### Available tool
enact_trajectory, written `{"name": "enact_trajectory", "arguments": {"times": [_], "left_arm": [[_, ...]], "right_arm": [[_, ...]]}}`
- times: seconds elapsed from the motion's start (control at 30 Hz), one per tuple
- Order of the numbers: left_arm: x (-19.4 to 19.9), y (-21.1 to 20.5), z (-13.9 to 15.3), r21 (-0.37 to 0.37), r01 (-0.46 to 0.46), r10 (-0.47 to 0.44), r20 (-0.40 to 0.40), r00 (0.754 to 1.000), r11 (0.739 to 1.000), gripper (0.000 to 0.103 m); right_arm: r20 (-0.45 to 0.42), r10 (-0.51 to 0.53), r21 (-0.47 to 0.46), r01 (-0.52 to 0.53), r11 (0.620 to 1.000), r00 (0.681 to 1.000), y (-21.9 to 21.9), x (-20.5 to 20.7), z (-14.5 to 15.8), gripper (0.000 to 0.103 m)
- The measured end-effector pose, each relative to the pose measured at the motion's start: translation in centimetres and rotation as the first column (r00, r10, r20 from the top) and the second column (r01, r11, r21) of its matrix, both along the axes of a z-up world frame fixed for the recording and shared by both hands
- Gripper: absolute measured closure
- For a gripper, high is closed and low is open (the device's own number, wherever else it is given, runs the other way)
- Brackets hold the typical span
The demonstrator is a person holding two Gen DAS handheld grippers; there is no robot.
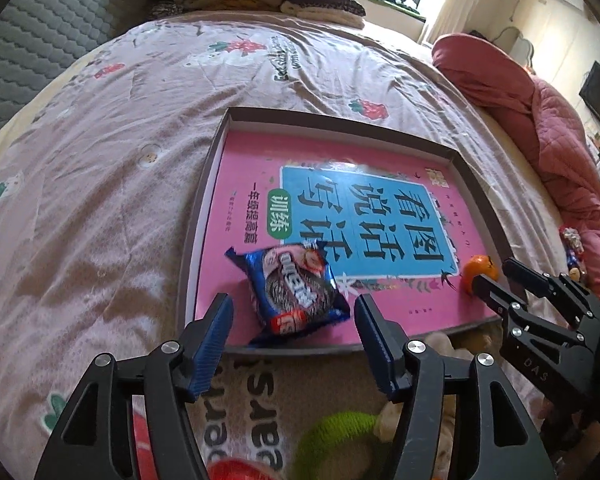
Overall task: Organize objects
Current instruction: 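Open the left tool to drop the snack pack while the right tool releases the orange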
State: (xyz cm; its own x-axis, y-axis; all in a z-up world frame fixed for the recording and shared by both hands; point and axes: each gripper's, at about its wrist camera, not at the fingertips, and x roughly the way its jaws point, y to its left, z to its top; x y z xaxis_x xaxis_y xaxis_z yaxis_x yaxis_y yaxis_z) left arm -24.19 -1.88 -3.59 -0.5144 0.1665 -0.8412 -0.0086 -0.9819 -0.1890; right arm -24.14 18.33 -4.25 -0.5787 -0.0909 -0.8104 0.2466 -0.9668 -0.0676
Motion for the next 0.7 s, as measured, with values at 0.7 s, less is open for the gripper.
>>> {"name": "enact_trajectory", "arguments": {"times": [0.7], "left_arm": [[7.3, 0.5, 5.2, 0.016, -0.013, 0.015, -0.168, 0.986, 1.000, 0.030]], "right_arm": [[-0.115, -0.011, -0.105, -0.001, 0.994, 0.993, 0.5, 5.5, 4.6, 0.051]]}}
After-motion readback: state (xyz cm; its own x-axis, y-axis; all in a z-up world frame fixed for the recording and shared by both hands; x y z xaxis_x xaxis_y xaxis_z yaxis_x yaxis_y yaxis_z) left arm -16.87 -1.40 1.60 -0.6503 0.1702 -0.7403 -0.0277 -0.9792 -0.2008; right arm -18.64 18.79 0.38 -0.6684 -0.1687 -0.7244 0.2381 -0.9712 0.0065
